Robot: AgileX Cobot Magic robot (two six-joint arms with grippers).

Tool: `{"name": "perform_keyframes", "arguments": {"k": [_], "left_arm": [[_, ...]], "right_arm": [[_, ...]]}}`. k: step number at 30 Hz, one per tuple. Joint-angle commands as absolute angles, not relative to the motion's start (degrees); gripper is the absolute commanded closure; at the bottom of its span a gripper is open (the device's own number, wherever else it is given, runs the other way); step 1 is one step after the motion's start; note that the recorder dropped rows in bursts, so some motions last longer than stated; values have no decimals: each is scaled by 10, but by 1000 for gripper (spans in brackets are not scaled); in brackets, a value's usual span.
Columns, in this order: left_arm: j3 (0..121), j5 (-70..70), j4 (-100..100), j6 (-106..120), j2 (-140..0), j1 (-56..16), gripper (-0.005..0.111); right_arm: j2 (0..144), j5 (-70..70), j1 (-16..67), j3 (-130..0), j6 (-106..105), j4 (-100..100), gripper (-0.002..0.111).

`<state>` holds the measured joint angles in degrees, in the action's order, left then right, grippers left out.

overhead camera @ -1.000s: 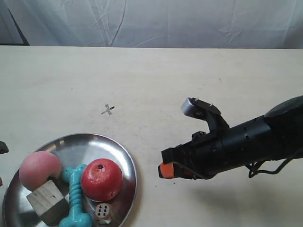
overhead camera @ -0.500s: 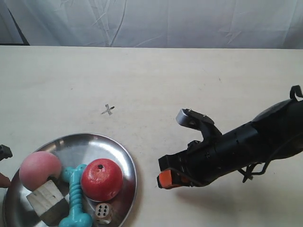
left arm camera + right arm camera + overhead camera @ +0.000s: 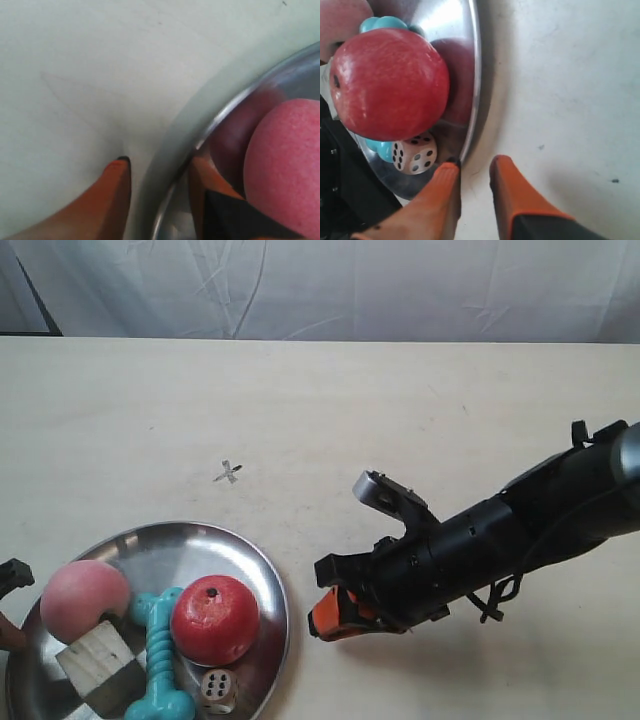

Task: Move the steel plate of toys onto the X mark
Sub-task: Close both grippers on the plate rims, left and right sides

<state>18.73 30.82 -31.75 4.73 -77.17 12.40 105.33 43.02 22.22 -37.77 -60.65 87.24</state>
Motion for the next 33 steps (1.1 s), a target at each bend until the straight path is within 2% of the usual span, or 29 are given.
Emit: {"name": "perform_keyframes", "arguments": {"k": [1, 11, 33], "left_arm": [[190, 306, -325, 52, -773, 124, 69], [190, 309, -375, 127, -773, 124, 69], [190, 313, -393, 146, -808, 124, 69]], "right_arm": [[1076, 433, 224, -380, -614, 890, 83], [1088, 449, 224, -398, -619, 891, 83], [1088, 444, 224, -398, -623, 907, 83]]}}
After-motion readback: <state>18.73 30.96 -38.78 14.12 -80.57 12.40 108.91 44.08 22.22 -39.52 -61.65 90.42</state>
